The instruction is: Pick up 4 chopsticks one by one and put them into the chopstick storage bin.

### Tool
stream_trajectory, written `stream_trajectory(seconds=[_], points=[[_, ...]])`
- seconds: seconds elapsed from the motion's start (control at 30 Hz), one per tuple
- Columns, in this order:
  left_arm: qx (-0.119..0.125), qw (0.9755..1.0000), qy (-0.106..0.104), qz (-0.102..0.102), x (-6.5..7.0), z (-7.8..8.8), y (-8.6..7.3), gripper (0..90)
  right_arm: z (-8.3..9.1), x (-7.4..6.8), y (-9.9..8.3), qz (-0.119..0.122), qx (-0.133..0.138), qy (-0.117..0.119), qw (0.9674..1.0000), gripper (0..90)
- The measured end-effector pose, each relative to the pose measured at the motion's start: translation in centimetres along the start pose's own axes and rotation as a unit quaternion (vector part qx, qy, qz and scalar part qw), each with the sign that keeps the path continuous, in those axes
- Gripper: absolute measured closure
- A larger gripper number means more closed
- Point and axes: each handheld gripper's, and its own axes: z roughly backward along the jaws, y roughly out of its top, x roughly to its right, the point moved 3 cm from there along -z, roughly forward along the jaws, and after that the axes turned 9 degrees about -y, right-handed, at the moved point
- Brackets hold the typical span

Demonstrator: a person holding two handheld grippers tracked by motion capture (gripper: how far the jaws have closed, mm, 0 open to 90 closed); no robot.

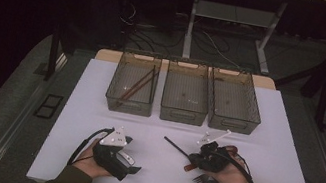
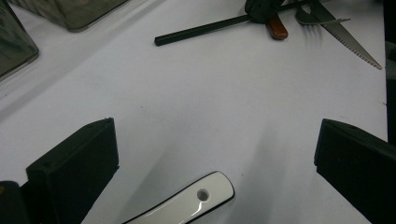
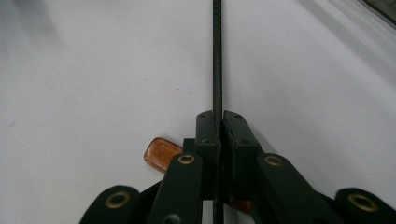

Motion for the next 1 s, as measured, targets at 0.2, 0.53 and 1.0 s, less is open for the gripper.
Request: stream_trajectory(seconds=[0.2, 0.53, 1.0], points=[[-0.001, 1.0, 0.0, -0.002, 0.0, 0.0, 0.0, 0.0, 0.2, 0.3, 0.1, -0.01, 0.007, 0.0, 0.9999, 85.5], [0.002, 1.0, 0.002, 0.002, -0.1, 0.1, 0.0, 0.0, 1.0, 1.0, 0.8, -0.031, 0.036, 0.004, 0.9989, 85.7], [-0.001, 1.0, 0.002, -0.001, -0.2, 0.1, 0.0, 0.0, 1.6, 1.6, 3.0, -0.053, 0.084, 0.014, 0.9949, 85.7]])
